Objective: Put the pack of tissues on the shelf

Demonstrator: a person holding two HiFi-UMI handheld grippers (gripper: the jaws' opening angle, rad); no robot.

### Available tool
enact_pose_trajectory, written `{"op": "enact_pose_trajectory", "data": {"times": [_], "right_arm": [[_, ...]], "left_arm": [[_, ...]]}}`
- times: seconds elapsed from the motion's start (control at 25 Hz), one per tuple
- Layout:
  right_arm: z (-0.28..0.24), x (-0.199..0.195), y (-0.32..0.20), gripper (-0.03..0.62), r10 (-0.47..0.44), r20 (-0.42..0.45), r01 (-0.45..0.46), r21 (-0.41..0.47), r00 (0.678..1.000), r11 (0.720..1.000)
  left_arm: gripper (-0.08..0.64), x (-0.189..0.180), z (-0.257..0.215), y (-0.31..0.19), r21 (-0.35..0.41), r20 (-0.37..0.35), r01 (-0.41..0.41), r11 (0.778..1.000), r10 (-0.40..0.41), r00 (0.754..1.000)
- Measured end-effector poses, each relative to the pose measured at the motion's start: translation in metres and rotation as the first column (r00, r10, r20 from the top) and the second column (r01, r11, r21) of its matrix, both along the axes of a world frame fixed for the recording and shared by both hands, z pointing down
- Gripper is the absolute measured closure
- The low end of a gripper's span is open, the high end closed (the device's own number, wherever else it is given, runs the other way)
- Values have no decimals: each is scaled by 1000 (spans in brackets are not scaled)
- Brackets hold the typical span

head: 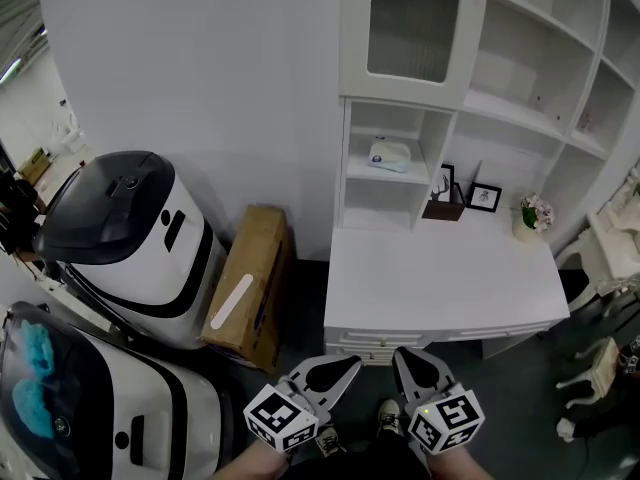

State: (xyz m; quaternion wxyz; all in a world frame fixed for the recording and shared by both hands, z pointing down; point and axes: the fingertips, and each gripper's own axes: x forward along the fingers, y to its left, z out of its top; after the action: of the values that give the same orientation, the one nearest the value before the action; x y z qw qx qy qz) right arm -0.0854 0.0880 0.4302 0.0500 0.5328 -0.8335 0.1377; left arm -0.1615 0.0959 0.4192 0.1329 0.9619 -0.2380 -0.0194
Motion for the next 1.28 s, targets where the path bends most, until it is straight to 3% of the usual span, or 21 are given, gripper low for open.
{"op": "enact_pose_trajectory", "data": {"times": [0.6, 1.28], "right_arm": [[-1, 8, 8, 588, 14, 9, -14, 3, 1000, 1000], [13, 16, 7, 588, 20, 35, -19, -27, 999, 999]], "left_arm": [[555, 7, -4, 3, 15, -1, -11, 1000, 11, 1000], [555, 15, 14, 4, -27, 25, -13, 1000, 14, 1000]]}}
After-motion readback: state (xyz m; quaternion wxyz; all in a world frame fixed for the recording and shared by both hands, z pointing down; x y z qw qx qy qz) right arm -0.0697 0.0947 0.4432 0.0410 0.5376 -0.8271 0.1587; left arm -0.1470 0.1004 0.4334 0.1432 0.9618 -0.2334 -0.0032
